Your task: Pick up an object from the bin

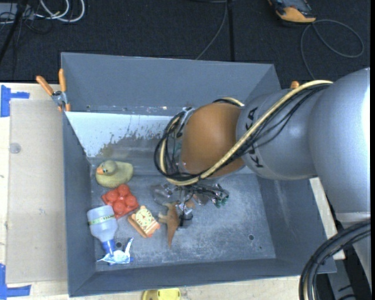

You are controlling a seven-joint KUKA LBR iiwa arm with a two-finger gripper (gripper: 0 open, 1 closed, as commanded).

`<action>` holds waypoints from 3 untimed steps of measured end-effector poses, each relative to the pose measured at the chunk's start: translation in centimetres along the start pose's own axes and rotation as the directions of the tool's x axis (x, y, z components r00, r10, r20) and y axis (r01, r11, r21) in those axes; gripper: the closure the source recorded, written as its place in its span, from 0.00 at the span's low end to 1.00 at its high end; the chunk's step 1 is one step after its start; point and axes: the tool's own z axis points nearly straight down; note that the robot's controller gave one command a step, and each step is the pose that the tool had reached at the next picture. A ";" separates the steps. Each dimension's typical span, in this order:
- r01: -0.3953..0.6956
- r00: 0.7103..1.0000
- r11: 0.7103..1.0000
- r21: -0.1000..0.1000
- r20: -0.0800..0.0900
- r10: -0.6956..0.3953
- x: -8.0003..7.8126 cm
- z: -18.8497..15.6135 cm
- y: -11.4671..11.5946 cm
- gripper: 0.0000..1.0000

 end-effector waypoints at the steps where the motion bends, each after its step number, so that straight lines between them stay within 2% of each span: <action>1: 0.033 0.999 0.999 0.000 -0.002 -0.033 -0.1 -0.3 -0.1 1.00; 3: 0.040 0.999 0.999 -0.001 -0.001 -0.040 -0.1 -1.0 -0.1 1.00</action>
Offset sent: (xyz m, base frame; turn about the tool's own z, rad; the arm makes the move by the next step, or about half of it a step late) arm -0.0001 -0.0001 0.0076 0.0000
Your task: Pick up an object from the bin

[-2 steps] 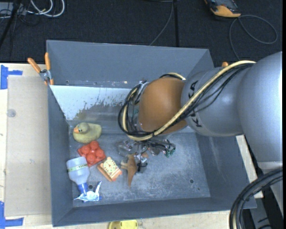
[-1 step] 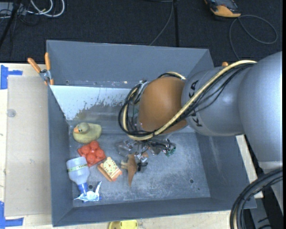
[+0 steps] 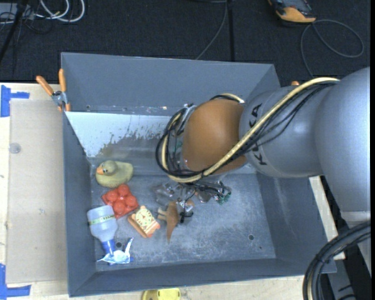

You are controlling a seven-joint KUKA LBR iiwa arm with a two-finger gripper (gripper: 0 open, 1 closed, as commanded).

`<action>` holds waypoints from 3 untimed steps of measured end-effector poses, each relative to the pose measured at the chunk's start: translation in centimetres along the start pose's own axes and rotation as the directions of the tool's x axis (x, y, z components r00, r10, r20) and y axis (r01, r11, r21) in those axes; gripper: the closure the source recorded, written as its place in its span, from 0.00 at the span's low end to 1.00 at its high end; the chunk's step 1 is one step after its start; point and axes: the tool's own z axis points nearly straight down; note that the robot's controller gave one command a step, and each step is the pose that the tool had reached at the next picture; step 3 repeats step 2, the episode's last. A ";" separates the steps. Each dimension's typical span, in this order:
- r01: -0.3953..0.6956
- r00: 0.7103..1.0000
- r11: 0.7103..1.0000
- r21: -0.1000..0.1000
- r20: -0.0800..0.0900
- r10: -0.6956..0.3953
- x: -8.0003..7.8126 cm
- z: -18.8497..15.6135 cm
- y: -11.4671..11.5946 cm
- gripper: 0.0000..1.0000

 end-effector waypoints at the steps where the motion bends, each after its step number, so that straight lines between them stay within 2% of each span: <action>1: -0.009 1.000 1.000 0.000 0.001 0.009 -0.1 -0.9 0.0 1.00; 3: -0.005 1.000 1.000 0.001 0.003 0.005 -0.1 -1.4 0.0 1.00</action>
Offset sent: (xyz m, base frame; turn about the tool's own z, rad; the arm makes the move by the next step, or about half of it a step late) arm -0.0002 -0.0001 0.0275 0.0000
